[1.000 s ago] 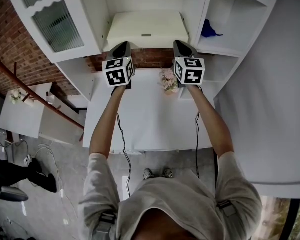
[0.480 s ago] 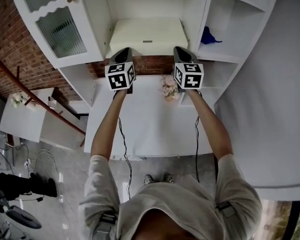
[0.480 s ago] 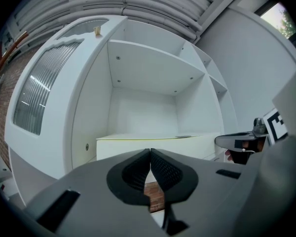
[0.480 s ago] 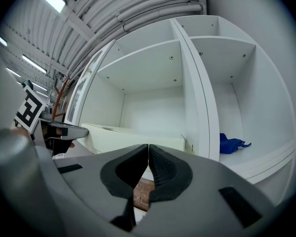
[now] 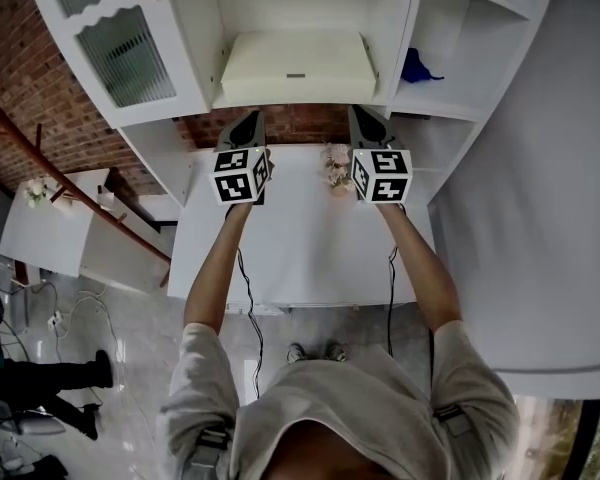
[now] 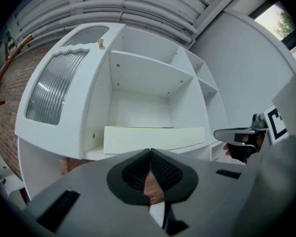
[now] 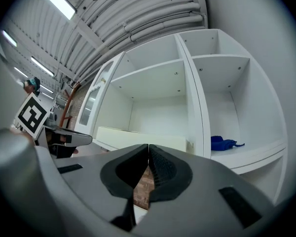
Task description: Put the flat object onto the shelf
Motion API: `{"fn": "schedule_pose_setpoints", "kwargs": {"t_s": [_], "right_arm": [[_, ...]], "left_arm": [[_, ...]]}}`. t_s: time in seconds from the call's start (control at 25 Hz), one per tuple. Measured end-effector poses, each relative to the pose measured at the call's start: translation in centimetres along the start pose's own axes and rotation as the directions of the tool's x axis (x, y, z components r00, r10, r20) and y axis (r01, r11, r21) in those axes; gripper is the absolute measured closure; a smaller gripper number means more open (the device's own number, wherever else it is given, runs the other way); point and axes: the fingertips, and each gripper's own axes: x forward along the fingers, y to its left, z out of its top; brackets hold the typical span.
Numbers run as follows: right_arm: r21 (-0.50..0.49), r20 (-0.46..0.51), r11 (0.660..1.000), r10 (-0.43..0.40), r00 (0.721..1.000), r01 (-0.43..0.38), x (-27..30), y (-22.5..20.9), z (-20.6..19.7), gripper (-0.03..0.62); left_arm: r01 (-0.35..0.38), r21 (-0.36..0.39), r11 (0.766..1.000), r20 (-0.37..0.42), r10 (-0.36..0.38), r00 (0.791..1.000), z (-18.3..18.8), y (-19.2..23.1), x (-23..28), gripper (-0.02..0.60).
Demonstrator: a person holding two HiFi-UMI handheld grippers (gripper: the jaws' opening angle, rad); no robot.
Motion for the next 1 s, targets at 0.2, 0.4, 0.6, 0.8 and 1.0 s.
{"fn": "schedule_pose_setpoints", "kwargs": {"t_s": [0.2,0.4,0.6,0.8,1.0], "right_arm": [[0.013,0.018,0.999,0.029,0.999,-0.029,-4.1,2.1,-1.9,0.565],[0.015,0.016,0.998,0.057,0.998,-0.057,-8.4,4.2,-4.6,0.565],[-0.021,-0.019,0.998,0.063,0.998,-0.063,-12.5,5.7,-7.4,0.565],[-0.007,-0.055,0.998,0.061,0.997,-0.061,-16.6,7.1,-10.5,0.565],[0.016,-0.107,0.998,0.061,0.992,-0.059,-20.8,8.0,-13.7,0.565]], "left_arm": [[0.034,0.012,0.999,-0.003,-0.034,0.999,-3.3,-2.3,-3.8,0.565],[0.032,0.033,0.999,0.014,-0.033,0.999,-6.5,-4.3,-8.2,0.565],[0.026,0.012,1.0,0.018,-0.027,0.999,-9.3,-6.4,-12.2,0.565],[0.023,-0.018,1.0,-0.019,-0.024,1.0,-14.0,-7.8,-16.0,0.566],[0.014,-0.026,1.0,-0.035,-0.015,0.999,-16.7,-8.5,-19.0,0.565]]}}
